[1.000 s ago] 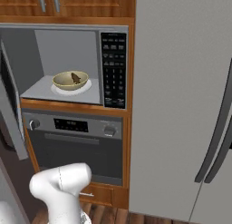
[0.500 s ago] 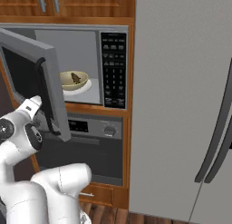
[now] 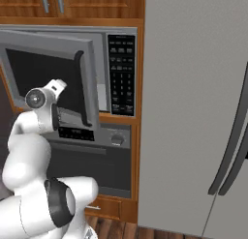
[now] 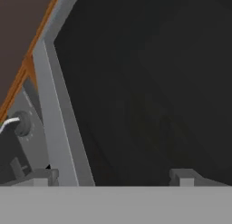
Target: Remove the peach from the bowl and place it on the small plate. Then place the bowl with only the fish in the microwave, close the door, and press the start button to microwave the fish.
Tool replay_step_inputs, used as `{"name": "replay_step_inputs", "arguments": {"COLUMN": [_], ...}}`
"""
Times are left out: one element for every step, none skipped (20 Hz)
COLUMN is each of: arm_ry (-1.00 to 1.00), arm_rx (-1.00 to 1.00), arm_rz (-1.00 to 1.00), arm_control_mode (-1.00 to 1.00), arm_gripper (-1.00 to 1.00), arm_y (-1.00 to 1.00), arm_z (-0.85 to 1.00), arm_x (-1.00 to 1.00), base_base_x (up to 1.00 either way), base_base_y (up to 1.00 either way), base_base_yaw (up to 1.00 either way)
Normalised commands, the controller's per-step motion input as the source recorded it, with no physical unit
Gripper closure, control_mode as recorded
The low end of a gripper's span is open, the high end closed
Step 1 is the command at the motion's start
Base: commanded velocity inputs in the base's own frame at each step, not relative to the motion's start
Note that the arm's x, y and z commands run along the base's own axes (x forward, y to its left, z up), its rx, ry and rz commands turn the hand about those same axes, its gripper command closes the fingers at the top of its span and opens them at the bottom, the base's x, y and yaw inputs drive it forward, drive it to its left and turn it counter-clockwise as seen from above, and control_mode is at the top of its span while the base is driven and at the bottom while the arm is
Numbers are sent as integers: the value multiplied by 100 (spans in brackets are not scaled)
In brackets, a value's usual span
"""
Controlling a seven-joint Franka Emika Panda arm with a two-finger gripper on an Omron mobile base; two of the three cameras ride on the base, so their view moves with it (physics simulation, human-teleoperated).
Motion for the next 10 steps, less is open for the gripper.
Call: {"name": "replay_step_inputs", "arguments": {"arm_ry": [19, 21, 17, 10, 3, 0, 0, 0, 0, -2], "arm_rx": [0, 0, 0, 0, 0, 0, 1, 2, 4, 4], "arm_rz": [-3, -3, -5, -5, -5, -4, -3, -1, -1, 0], "arm_control_mode": [-100, -100, -100, -100, -100, -100, -100, -100, -100, -100], "arm_gripper": [-100, -100, -100, -100, -100, -100, -100, -100, -100, -100], "arm_y": [-7, -9, -4, -4, -3, -9, -7, -2, -6, -2], "arm_z": [44, 29, 5, 0, 0, -3, -14, -23, -19, -21], "arm_x": [72, 78, 80, 79, 76, 84, 83, 79, 81, 61], "base_base_x": [0, 0, 0, 0, 0, 0, 0, 0, 0, 0], "base_base_y": [0, 0, 0, 0, 0, 0, 0, 0, 0, 0], "base_base_yaw": [0, 0, 0, 0, 0, 0, 0, 0, 0, 0]}}
